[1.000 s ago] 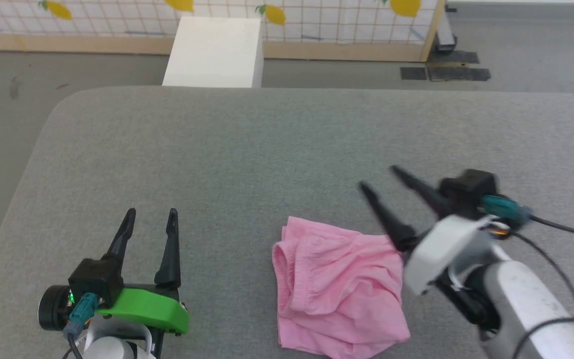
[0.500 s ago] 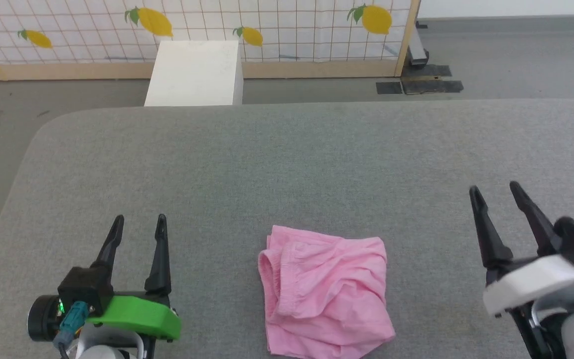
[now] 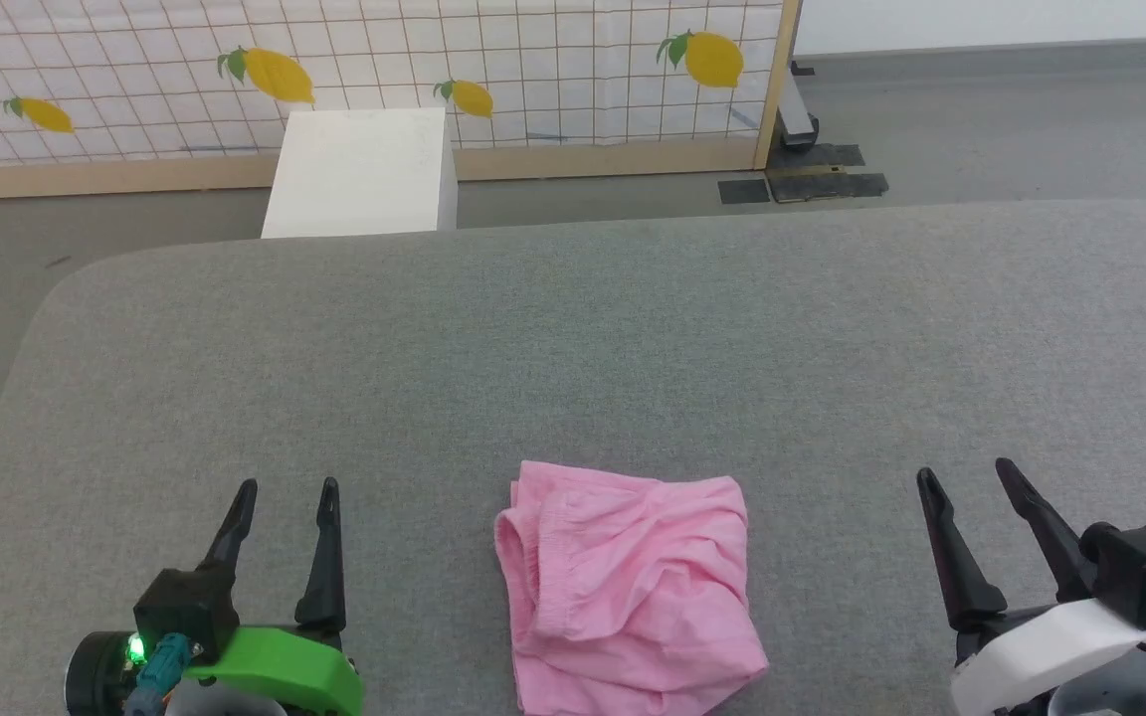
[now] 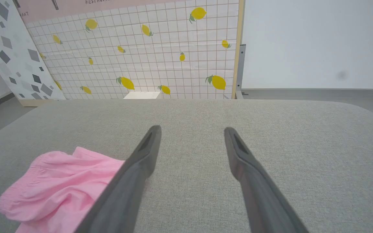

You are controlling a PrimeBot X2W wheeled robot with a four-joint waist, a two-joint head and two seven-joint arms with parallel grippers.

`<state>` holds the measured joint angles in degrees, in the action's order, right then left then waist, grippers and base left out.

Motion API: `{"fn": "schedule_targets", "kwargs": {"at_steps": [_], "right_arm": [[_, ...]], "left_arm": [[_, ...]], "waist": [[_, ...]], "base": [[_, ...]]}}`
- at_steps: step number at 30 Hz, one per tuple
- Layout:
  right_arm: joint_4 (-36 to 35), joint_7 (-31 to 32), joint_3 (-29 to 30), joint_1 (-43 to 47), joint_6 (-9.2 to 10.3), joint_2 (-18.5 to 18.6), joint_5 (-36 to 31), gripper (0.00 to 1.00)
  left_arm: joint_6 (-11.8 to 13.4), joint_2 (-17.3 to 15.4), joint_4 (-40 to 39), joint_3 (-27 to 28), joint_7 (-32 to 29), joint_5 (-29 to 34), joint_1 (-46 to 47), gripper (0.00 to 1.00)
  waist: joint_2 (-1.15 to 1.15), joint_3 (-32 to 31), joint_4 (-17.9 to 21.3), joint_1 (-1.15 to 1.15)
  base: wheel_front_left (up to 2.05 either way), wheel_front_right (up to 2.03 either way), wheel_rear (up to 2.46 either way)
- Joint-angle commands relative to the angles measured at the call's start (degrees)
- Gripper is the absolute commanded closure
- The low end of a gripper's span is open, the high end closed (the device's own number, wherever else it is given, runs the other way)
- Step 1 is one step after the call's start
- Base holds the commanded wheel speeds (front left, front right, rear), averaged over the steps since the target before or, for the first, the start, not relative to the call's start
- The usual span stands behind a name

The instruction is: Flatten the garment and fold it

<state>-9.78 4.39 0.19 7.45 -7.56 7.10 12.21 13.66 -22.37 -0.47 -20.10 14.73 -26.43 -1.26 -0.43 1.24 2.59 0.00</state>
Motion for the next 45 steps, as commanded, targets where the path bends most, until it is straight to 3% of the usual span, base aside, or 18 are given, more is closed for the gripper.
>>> {"fn": "schedule_targets", "kwargs": {"at_steps": [1, 9, 14, 22, 27, 37, 45], "right_arm": [[-0.42, 0.20, -0.03, 0.73, 0.08, -0.18, -0.15, 0.00], [0.33, 3.13, 2.26, -0.28, 0.08, 0.12, 2.71, 0.00], [2.85, 8.10, 8.23, -2.90, 0.08, 1.00, 7.10, 0.00], [12.89, 27.04, 15.62, -5.13, 0.08, 3.11, 18.89, 0.00], [17.16, 40.00, 16.89, -5.68, 0.08, 0.22, 31.73, 0.00], [25.73, 49.14, 11.43, -10.72, 0.08, -4.11, 55.00, 0.00], [33.65, 46.14, 4.25, -16.22, 0.08, -4.21, 61.69, 0.00]], "left_arm": [[-0.14, 0.13, 0.06, 0.25, 0.27, 0.51, -0.75, 0.00], [-0.14, 1.21, -0.73, 1.85, 0.27, 1.30, -0.87, 0.00], [-0.53, 2.76, -1.50, 3.96, 0.27, 2.25, -0.29, 0.00], [-2.68, 5.91, -1.55, 6.95, 0.27, 4.20, 1.02, 0.00], [-4.23, 7.67, -1.00, 8.87, 0.27, 5.46, 1.41, 0.00], [-7.08, 10.63, 0.60, 11.25, 0.27, 7.88, 2.42, 0.00], [-8.78, 12.16, 1.25, 12.55, 0.27, 9.43, 2.98, 0.00]], "waist": [[0.43, 0.03, 0.10, 0.00], [0.43, 1.07, -0.44, 0.00], [0.43, 2.25, -1.66, 0.00], [0.43, 3.95, -5.08, 0.00], [0.43, 4.72, -6.92, 0.00], [0.43, 5.56, -8.96, 0.00], [0.43, 6.55, -9.52, 0.00]], "base": [[0.00, 0.00, 0.00], [0.00, 0.00, 0.00], [0.00, 0.00, 0.00], [0.00, 0.00, 0.00], [0.00, 0.00, 0.00], [0.00, 0.00, 0.00], [0.00, 0.00, 0.00]]}}
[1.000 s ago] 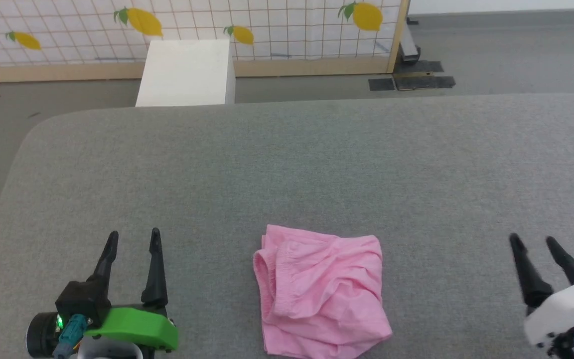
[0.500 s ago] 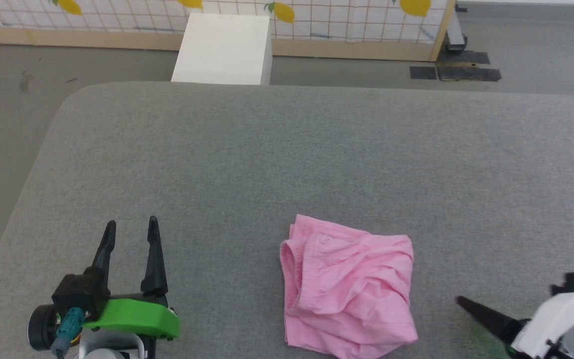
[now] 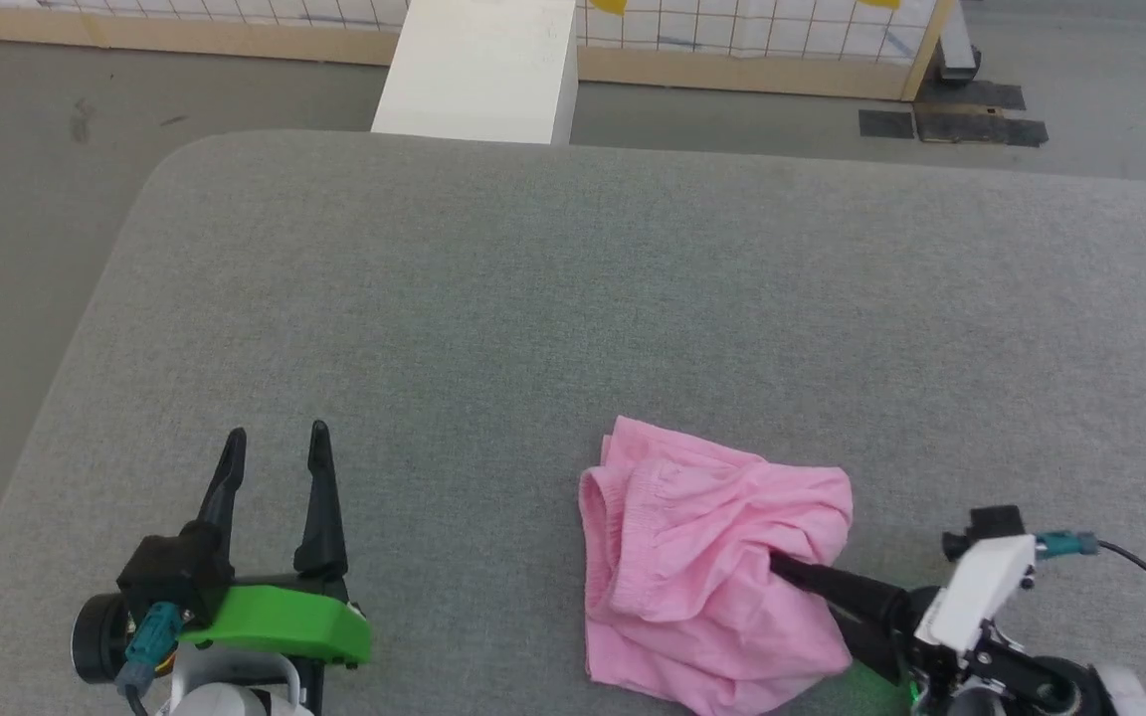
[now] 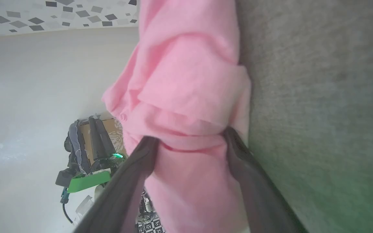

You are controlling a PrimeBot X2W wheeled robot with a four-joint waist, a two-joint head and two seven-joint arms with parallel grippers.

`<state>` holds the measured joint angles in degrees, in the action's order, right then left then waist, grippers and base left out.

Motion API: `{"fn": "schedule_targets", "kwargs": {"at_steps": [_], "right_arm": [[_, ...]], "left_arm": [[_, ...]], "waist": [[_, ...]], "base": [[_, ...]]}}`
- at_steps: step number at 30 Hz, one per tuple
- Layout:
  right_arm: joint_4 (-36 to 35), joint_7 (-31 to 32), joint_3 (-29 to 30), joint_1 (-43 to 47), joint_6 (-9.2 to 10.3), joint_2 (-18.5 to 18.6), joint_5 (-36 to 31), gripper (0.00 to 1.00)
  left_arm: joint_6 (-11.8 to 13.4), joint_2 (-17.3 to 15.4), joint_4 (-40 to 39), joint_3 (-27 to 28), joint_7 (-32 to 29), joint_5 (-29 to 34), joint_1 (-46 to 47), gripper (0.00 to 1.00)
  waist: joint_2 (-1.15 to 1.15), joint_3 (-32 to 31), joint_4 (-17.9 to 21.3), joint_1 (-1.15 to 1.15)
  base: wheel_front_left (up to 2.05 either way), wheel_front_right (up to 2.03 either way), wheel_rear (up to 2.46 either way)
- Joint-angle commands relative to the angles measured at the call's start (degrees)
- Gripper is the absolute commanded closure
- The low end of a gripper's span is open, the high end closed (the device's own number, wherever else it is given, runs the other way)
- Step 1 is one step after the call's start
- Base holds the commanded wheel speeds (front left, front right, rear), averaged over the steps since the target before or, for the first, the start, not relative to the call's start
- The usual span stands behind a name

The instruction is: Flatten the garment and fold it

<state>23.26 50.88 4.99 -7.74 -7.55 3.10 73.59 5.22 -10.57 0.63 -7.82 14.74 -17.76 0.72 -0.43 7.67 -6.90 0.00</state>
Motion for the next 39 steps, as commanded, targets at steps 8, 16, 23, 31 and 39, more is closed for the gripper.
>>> {"fn": "schedule_targets", "kwargs": {"at_steps": [8, 16, 23, 31, 39], "right_arm": [[2.36, -3.79, -6.13, -4.01, 0.06, 1.06, -3.76, 1.00], [-3.51, -11.38, -15.31, -5.72, 0.06, 7.46, -14.33, 1.00], [-9.46, -14.70, -25.58, -9.99, 0.06, 15.19, -25.90, 1.00], [-11.96, -13.46, -34.36, -16.38, 0.06, 23.86, -35.47, 1.00], [-6.34, -18.46, -35.47, -22.86, 0.06, 27.40, -38.45, 1.00]], "left_arm": [[-1.77, 1.76, 0.73, 1.32, 0.26, 2.06, 1.06, 0.00], [-2.98, 2.22, 1.13, 2.05, 0.26, 3.44, 0.88, 0.00], [-3.76, 2.38, 0.61, 2.05, 0.26, 4.48, 0.83, 0.00], [-4.23, 2.24, -1.62, 2.00, 0.26, 5.61, 1.42, 0.00], [-5.19, -0.14, -6.32, 0.63, -1.68, 7.71, 5.74, 0.00]], "waist": [[0.43, 0.30, -0.03, 0.00], [0.43, -1.07, 2.21, 0.00], [0.43, -1.60, 7.21, 0.00], [0.43, 1.04, 18.30, 0.00], [0.43, 10.62, 29.58, 0.00]], "base": [[0.00, 0.00, 0.00], [0.00, 0.00, 0.00], [0.00, 0.00, 0.00], [0.00, 0.00, 0.00], [0.00, 0.00, 0.00]]}}
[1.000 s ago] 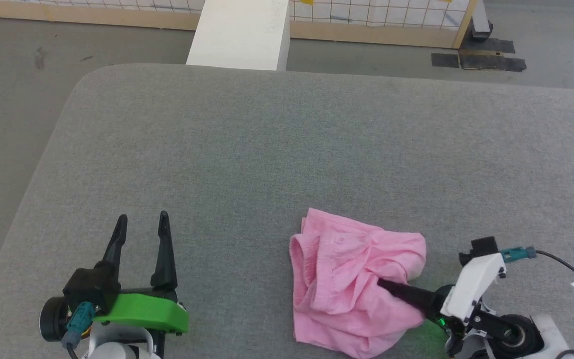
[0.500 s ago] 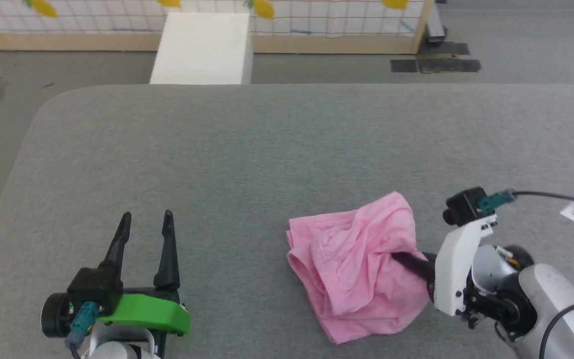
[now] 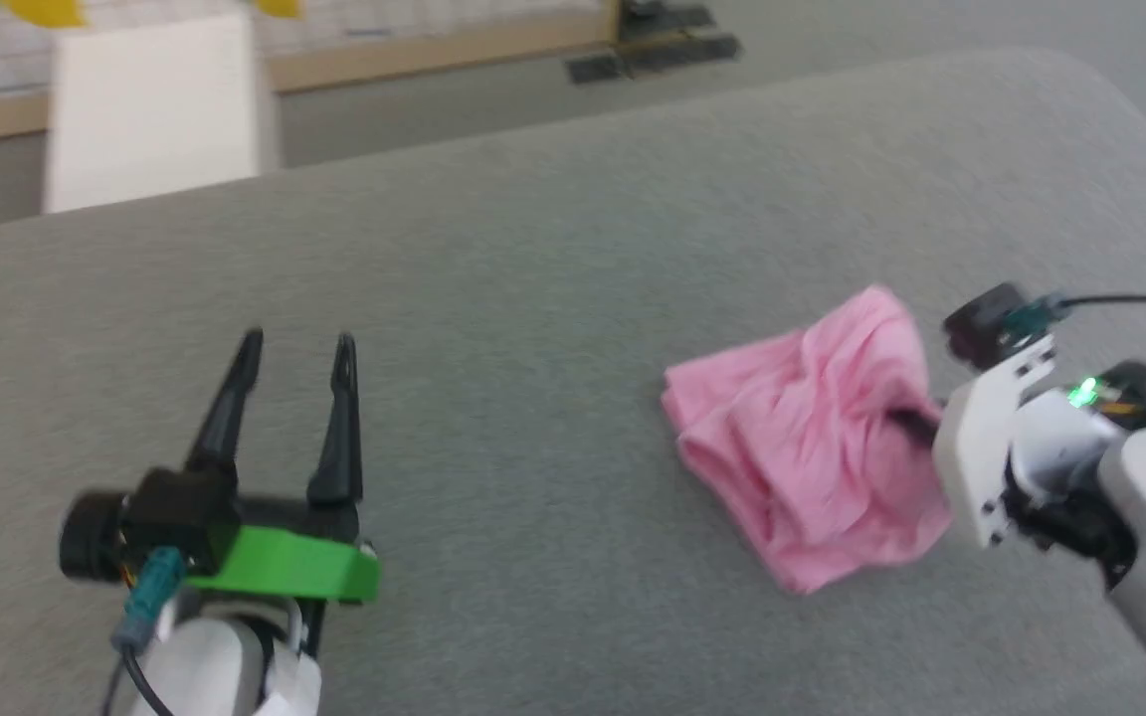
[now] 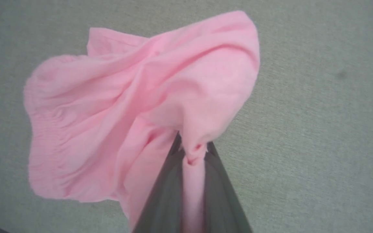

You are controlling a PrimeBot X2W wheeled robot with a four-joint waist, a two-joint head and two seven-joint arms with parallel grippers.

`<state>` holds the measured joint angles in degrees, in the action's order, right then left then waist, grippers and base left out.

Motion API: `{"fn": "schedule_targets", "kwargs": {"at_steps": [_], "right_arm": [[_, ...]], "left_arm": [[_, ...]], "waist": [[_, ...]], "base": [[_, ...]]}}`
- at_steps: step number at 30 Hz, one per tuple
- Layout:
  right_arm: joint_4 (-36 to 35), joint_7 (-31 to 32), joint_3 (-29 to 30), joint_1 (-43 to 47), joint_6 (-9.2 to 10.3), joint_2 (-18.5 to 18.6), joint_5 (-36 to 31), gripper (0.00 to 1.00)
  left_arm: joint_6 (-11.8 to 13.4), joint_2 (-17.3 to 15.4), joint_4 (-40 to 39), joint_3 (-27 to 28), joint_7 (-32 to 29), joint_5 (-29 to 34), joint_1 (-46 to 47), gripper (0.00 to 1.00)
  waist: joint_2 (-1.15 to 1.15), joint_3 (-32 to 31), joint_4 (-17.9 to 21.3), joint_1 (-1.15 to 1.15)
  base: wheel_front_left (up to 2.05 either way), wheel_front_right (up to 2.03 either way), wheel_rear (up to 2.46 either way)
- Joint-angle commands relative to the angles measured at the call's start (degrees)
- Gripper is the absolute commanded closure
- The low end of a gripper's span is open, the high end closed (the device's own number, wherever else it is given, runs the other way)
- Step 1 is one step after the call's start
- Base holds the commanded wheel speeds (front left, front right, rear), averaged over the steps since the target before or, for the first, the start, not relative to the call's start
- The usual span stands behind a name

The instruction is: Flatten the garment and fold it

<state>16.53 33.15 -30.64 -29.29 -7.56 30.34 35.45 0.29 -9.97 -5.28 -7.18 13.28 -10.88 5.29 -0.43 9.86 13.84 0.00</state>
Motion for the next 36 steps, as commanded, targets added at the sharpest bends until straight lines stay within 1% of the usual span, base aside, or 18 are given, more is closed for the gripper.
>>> {"fn": "schedule_targets", "kwargs": {"at_steps": [1, 5, 9, 11, 12, 14, 18, 22, 23, 24, 25, 27, 30, 33, 36], "right_arm": [[1.56, -1.69, 0.37, -2.08, 0.08, 0.33, -0.44, 1.00], [7.16, -6.78, 1.73, -5.59, 0.08, 0.84, -1.46, 1.00], [13.89, -11.95, 4.44, -8.99, 0.08, 1.47, -3.07, 1.00], [17.53, -13.86, 6.37, -10.57, 0.08, 1.96, -3.92, 1.00], [22.66, -17.30, 9.20, -13.32, 0.08, 3.13, -5.74, 1.00], [25.66, -19.98, 11.21, -15.25, 0.08, 3.64, -7.07, 1.00], [32.36, -24.92, 16.15, -19.09, 0.08, 3.73, -10.69, 1.00], [37.89, -29.66, 20.18, -21.88, 0.08, 2.50, -14.55, 0.99], [38.98, -30.61, 20.84, -22.28, 0.08, 2.06, -15.41, 0.70], [40.37, -31.45, 21.66, -22.68, 0.08, 1.29, -16.13, 0.30], [41.35, -32.27, 22.20, -23.00, 0.08, 0.90, -16.92, 0.00], [43.46, -34.29, 23.55, -23.59, 0.08, 0.26, -18.76, 0.00], [46.83, -38.37, 26.57, -24.31, 0.08, 0.44, -22.80, 0.00], [49.83, -42.28, 30.43, -24.43, 0.08, 1.13, -27.10, 0.00], [51.92, -44.81, 34.61, -23.63, 0.08, 2.42, -31.06, 0.00]], "left_arm": [[-0.53, -1.22, -0.99, -0.12, -0.64, 1.07, 1.96, 0.00], [-1.79, -3.10, -3.55, -0.96, -2.76, 2.20, 5.54, 0.00], [-2.82, -3.89, -5.32, -2.40, -4.61, 3.11, 9.08, 0.00], [-3.19, -3.91, -5.89, -3.15, -5.26, 3.34, 10.73, 0.00], [-3.62, -3.94, -6.71, -4.07, -5.80, 3.66, 13.00, 0.00], [-3.70, -3.94, -7.23, -4.37, -6.03, 3.81, 14.18, 0.00], [-3.65, -4.25, -8.18, -4.58, -6.35, 4.17, 15.53, 0.00], [-3.52, -4.65, -8.81, -4.53, -6.42, 4.32, 16.12, 0.00], [-3.47, -4.71, -8.85, -4.50, -6.39, 4.31, 16.15, 0.00], [-3.40, -4.78, -8.84, -4.48, -6.35, 4.30, 16.16, 0.00], [-3.35, -4.82, -8.82, -4.47, -6.31, 4.28, 16.15, 0.00], [-3.26, -4.88, -8.62, -4.43, -6.14, 4.16, 16.12, 0.00], [-3.00, -4.82, -7.95, -4.37, -5.71, 3.86, 15.77, 0.00], [-2.65, -4.54, -6.87, -4.34, -4.90, 3.41, 14.90, 0.00], [-2.15, -3.87, -5.45, -4.30, -3.78, 2.67, 13.66, 0.00]], "waist": [[0.43, 9.68, 9.83, 0.00], [0.43, 14.42, 12.75, 0.00], [0.43, 17.67, 13.04, 0.00], [0.43, 19.12, 12.35, 0.00], [0.43, 21.24, 10.95, 0.00], [0.43, 22.67, 9.96, 0.00], [0.43, 24.95, 8.51, 0.00], [0.43, 26.42, 7.63, 0.00], [0.43, 26.59, 7.48, 0.00], [0.43, 26.69, 7.37, 0.00], [0.43, 26.74, 7.29, 0.00], [0.43, 26.61, 7.10, 0.00], [0.43, 25.55, 6.93, 0.00], [0.43, 23.36, 6.70, 0.00], [0.43, 20.45, 6.07, 0.00]], "base": [[0.00, 0.00, 0.00], [0.00, 0.00, 0.00], [0.00, 0.00, 0.00], [0.00, 0.00, 0.00], [0.00, 0.00, 0.00], [0.00, 0.00, 0.00], [0.00, 0.00, 0.00], [0.00, 0.00, 0.00], [0.00, 0.00, 0.00], [0.00, 0.00, 0.00], [0.00, 0.00, 0.00], [0.00, 0.00, 0.00], [0.00, 0.00, 0.00], [0.00, 0.00, 0.00], [0.00, 0.00, 0.00]]}}
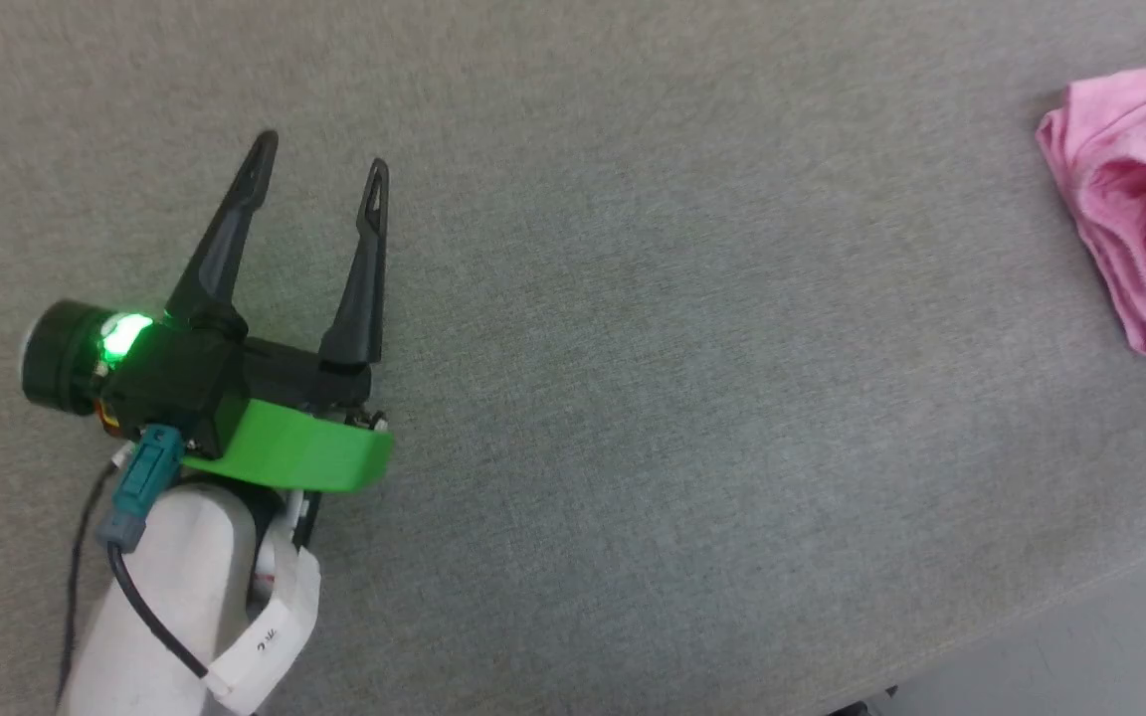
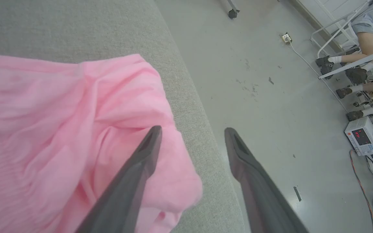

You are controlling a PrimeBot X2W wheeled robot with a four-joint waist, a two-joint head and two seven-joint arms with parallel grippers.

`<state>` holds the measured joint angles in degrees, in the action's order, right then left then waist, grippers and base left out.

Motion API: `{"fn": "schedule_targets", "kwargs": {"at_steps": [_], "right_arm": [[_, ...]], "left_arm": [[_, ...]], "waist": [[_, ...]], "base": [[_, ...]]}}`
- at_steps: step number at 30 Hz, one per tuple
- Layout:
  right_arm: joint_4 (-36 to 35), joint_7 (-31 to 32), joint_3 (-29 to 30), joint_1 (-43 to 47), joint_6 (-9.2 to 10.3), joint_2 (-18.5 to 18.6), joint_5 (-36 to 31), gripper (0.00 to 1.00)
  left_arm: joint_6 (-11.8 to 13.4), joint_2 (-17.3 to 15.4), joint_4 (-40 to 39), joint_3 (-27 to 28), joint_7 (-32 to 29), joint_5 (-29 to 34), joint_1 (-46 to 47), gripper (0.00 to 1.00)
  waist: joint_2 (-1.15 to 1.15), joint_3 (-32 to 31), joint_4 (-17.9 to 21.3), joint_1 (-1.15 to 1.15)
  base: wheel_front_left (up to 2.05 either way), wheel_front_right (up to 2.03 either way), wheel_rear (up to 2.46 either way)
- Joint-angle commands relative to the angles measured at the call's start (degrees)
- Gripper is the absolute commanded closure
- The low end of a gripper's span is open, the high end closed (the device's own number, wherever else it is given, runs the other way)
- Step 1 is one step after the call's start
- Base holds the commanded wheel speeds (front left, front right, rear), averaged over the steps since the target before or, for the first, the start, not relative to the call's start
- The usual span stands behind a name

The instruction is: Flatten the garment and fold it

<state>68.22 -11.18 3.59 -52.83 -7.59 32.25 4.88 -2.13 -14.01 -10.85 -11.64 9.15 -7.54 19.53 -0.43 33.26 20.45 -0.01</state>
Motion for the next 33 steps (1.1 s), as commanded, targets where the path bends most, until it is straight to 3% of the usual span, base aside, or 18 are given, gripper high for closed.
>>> {"fn": "schedule_targets", "kwargs": {"at_steps": [1, 8, 12, 18, 25, 33], "right_arm": [[0.47, -1.11, 1.67, 0.38, 0.10, 0.73, -1.51, 0.00], [-4.33, -3.64, 9.38, 7.82, 0.10, 0.01, -7.86, 0.00], [-11.94, -3.78, 12.24, 14.42, 0.10, -3.34, -9.22, 0.00], [-25.59, -3.74, 14.20, 26.20, 0.10, -11.21, -9.18, 0.00], [-43.64, 0.83, 12.08, 36.61, 0.10, -19.06, -7.39, 0.00], [-60.74, 5.91, 6.46, 43.01, 0.10, -24.92, -5.42, 0.00]], "left_arm": [[0.43, 0.47, 0.62, 0.18, 0.77, -1.00, -1.04, 0.00], [1.85, 2.45, 4.40, 0.69, 3.18, -3.44, -5.95, 0.00], [2.82, 3.29, 5.99, 1.31, 4.06, -4.62, -9.37, 0.00], [3.67, 3.76, 7.81, 2.00, 4.77, -5.72, -13.35, 0.00], [4.50, 3.73, 9.34, 2.95, 5.27, -6.15, -15.59, 0.00], [5.61, 2.47, 10.63, 4.84, 5.53, -6.25, -17.99, 0.00]], "waist": [[0.43, -4.08, -0.87, 0.01], [0.43, -12.96, -4.46, 0.01], [0.43, -17.40, -6.75, 0.01], [0.43, -22.23, -10.42, 0.01], [0.43, -26.11, -14.39, 0.01], [0.43, -29.33, -17.18, 0.01]], "base": [[0.00, 0.00, 0.00], [0.00, 0.00, 0.00], [0.00, 0.00, 0.00], [0.00, 0.00, 0.00], [0.00, 0.00, 0.00], [0.00, 0.00, 0.00]]}}
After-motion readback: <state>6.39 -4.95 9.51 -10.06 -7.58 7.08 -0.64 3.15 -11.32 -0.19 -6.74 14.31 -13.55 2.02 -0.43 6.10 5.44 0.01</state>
